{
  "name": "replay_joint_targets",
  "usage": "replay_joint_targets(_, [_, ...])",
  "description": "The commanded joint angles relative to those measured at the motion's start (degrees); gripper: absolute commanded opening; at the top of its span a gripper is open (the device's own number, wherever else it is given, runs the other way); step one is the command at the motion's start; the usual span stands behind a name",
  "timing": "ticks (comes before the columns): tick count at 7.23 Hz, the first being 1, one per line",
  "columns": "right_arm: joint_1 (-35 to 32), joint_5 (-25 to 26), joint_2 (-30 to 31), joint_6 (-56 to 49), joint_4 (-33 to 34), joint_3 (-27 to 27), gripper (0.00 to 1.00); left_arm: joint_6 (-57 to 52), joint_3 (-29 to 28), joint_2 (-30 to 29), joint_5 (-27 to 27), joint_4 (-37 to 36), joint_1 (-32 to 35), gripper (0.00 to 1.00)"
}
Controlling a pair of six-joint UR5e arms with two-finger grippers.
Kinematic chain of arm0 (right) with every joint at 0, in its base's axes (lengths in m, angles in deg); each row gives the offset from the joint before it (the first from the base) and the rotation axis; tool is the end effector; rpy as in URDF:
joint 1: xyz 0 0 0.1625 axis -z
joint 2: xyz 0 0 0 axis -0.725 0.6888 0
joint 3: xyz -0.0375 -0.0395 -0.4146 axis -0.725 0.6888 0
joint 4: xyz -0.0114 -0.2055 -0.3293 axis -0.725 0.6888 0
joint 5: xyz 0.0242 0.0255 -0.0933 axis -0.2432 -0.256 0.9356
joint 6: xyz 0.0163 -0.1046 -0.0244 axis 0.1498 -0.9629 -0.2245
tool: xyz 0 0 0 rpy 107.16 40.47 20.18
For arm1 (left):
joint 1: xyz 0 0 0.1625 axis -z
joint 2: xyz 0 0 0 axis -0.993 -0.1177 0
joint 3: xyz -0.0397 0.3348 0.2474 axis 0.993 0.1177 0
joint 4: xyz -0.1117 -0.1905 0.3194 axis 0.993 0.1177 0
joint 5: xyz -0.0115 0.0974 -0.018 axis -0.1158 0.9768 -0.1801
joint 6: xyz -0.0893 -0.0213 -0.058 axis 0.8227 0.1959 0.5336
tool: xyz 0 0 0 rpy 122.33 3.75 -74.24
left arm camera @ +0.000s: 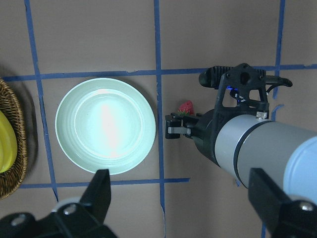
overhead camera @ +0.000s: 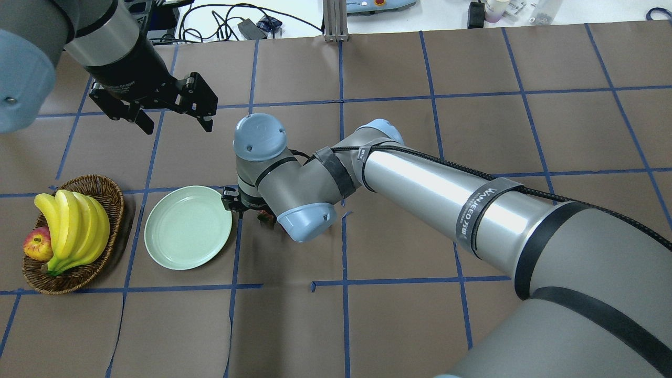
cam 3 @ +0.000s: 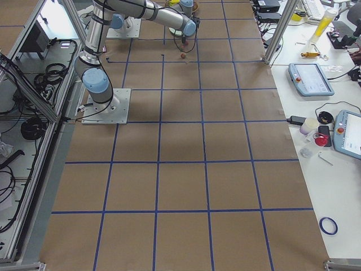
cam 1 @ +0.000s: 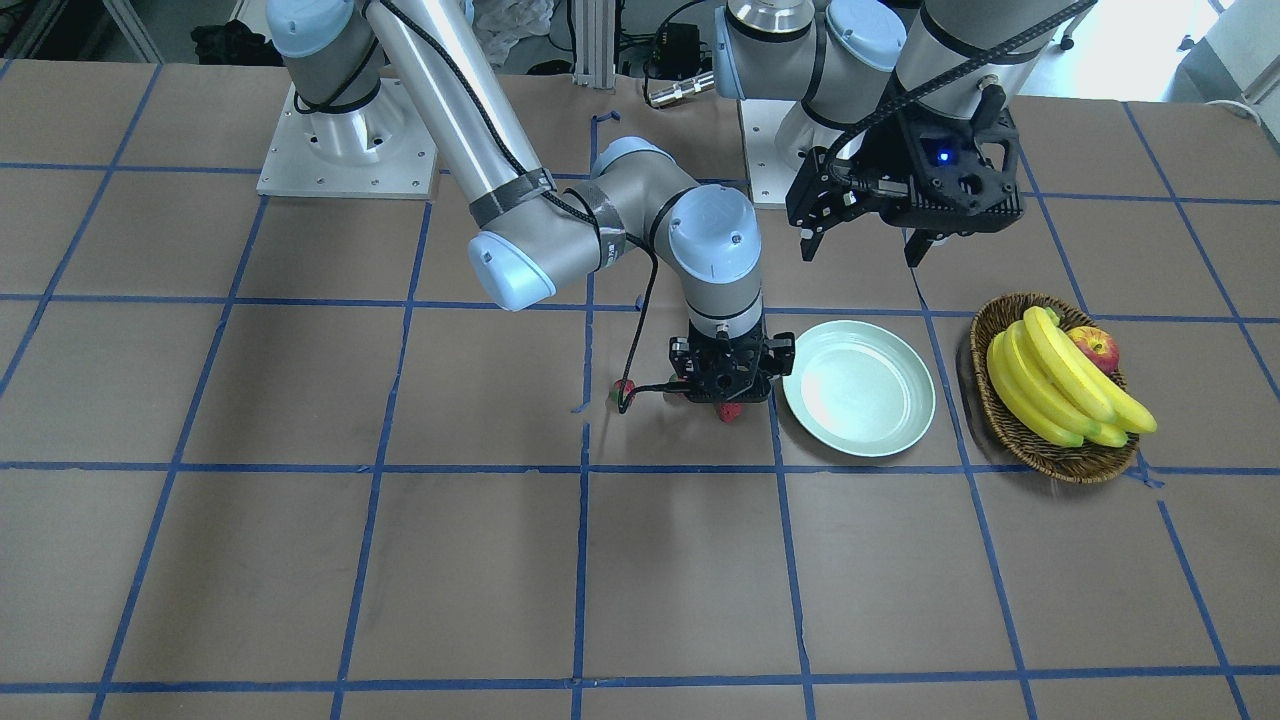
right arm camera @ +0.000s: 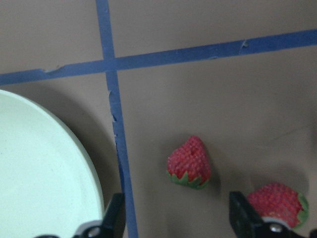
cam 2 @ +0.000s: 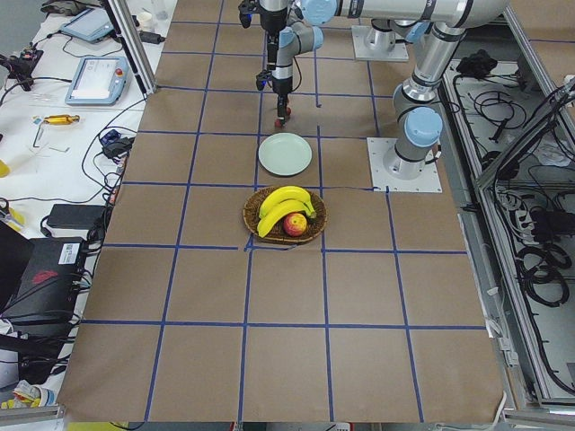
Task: Collect all strawberries into plate
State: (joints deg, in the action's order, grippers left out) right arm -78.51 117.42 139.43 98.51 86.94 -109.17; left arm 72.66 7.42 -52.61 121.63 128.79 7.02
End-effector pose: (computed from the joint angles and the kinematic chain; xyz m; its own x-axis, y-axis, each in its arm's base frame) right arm 0.4951 -0.4357 0.2133 -0.9688 0.0878 -0.2316 0.0786 0.9957 0.0486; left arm -0.1378 -0.4584 0.4819 -0.9997 0.0158 0.0210 0.0152 0.9995 -0.0274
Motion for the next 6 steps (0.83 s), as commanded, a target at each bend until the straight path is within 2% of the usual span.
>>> replay_joint_targets(1, [4.62, 1.16, 7.82, -11.51, -10.07, -2.13, 1.00, 0.00, 0.00, 0.12, 0.17, 0.00, 0.00, 1.00])
replay_joint_targets(3, [18.13, 0.90, 18.88, -23.66, -23.34, -2.14, 1.00, -0.09, -0.17, 0.21, 0.17, 0.00, 0.00, 1.00])
replay_joint_targets(4, [23.33, 2.90, 23.72, -30.34, -30.28, -1.53, 1.00, -0.09, -0.18, 0.21, 0.25, 0.00, 0.00, 1.00])
replay_joint_targets(5, [26.51, 7.27, 26.64, -35.37, -32.61, -1.44, 1.00, 0.00, -0.09, 0.30, 0.26, 0.00, 0.00, 1.00])
replay_joint_targets(6, [28.63, 8.18, 28.58, -37.94, -34.64, -0.83, 1.00, -0.09, 0.00, 0.30, 0.34, 0.00, 0.00, 1.00])
